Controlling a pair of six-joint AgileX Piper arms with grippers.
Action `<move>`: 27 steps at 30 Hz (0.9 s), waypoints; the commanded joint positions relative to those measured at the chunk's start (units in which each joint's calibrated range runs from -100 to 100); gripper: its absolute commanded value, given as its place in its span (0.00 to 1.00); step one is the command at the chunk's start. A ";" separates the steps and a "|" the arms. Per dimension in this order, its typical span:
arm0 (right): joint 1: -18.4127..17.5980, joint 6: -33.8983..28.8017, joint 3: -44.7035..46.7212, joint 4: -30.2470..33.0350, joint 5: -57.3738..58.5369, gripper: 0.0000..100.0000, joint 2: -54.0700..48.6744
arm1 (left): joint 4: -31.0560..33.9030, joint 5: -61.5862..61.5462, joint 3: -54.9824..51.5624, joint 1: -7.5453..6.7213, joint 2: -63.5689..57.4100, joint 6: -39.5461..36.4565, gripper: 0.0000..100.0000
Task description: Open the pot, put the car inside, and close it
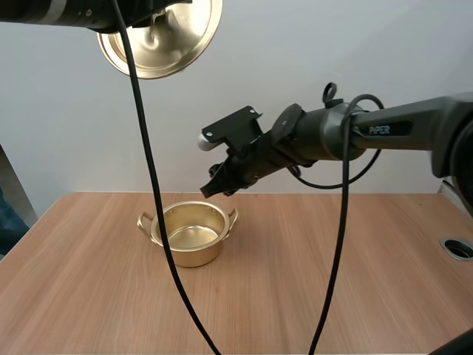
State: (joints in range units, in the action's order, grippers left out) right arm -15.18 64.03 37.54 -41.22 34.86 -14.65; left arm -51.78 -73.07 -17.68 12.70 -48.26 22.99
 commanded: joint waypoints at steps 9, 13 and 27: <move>-3.09 3.73 -3.49 -2.29 -3.79 0.00 17.37 | -11.54 -4.31 -0.08 4.57 -5.13 3.14 0.00; -3.40 6.07 -3.74 -3.05 -3.63 0.00 20.45 | -13.01 -6.50 -0.08 5.28 -5.79 3.63 0.00; -5.67 7.77 -3.74 -3.05 -6.65 0.62 21.76 | -12.50 -9.61 -0.08 5.28 -5.79 5.06 0.00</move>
State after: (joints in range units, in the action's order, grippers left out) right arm -20.86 71.96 33.81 -44.32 28.24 7.11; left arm -64.37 -82.65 -17.68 17.94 -54.01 28.06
